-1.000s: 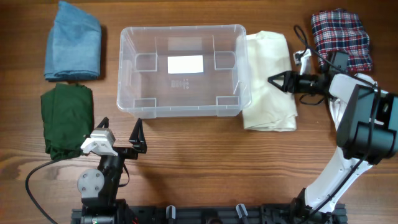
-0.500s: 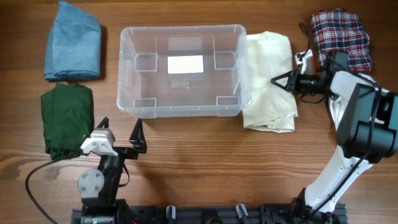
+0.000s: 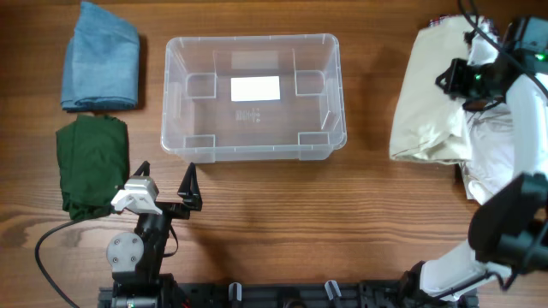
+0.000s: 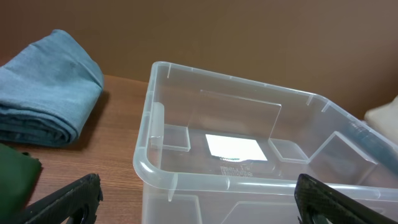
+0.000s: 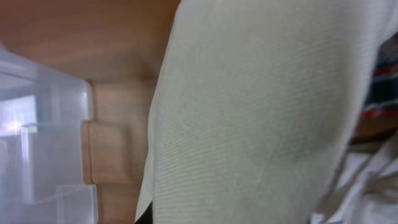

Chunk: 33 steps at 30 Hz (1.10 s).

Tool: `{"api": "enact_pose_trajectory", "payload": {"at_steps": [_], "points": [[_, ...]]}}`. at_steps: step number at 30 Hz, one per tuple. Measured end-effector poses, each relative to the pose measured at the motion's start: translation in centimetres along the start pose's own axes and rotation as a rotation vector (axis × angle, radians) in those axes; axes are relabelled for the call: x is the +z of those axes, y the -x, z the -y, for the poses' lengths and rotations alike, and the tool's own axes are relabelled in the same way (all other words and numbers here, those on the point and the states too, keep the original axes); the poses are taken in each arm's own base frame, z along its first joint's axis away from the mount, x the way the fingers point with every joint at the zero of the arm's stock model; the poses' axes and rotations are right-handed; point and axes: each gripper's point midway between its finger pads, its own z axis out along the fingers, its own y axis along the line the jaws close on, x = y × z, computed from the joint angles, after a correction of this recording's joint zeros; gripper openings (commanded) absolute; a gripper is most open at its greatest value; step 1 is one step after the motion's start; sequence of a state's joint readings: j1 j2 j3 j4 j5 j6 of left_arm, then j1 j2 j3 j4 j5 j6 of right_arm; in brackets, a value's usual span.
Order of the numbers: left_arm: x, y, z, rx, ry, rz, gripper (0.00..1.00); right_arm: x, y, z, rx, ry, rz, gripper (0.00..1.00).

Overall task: Pack container
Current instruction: 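Lift the cream cloth with the right gripper and carry it into the container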

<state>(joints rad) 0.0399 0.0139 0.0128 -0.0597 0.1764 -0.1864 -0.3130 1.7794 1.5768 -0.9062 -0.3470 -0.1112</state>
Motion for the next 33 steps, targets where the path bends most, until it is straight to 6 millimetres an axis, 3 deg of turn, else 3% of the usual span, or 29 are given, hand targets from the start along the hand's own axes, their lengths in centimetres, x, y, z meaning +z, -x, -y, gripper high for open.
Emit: {"api": "enact_pose_trajectory", "payload": {"at_steps": [3,7,10,13,15,20,22,24,27,33], "points": [[0.0,0.0,0.0,0.0,0.0,0.0,1.0,-3.1,1.5,-2.3,-0.107,-0.006,0.09,0.04],[0.0,0.0,0.0,0.0,0.0,0.0,1.0,-6.7,2.1,-8.7,-0.42,0.033,0.185,0.04],[0.0,0.0,0.0,0.0,0.0,0.0,1.0,-8.6,1.4,-14.6,-0.778,0.078,0.247,0.04],[0.0,0.0,0.0,0.0,0.0,0.0,1.0,-9.9,0.4,-19.5,-1.059,0.118,0.312,0.04],[0.0,0.0,0.0,0.0,0.0,0.0,1.0,-10.7,-0.2,-23.8,-1.246,0.154,0.39,0.04],[0.0,0.0,0.0,0.0,0.0,0.0,1.0,-11.8,-1.3,-31.0,-1.468,0.198,0.533,0.04],[0.0,0.0,0.0,0.0,0.0,0.0,1.0,-12.1,-1.5,-32.9,-1.524,0.206,0.584,0.04],[0.0,0.0,0.0,0.0,0.0,0.0,1.0,-11.8,-1.5,-34.9,-1.574,0.219,0.63,0.04],[0.0,0.0,0.0,0.0,0.0,0.0,1.0,-9.8,-1.8,-37.6,-1.647,0.241,0.663,0.04],[0.0,0.0,0.0,0.0,0.0,0.0,1.0,-1.7,-4.1,-41.1,-1.837,0.215,0.597,0.04]]}}
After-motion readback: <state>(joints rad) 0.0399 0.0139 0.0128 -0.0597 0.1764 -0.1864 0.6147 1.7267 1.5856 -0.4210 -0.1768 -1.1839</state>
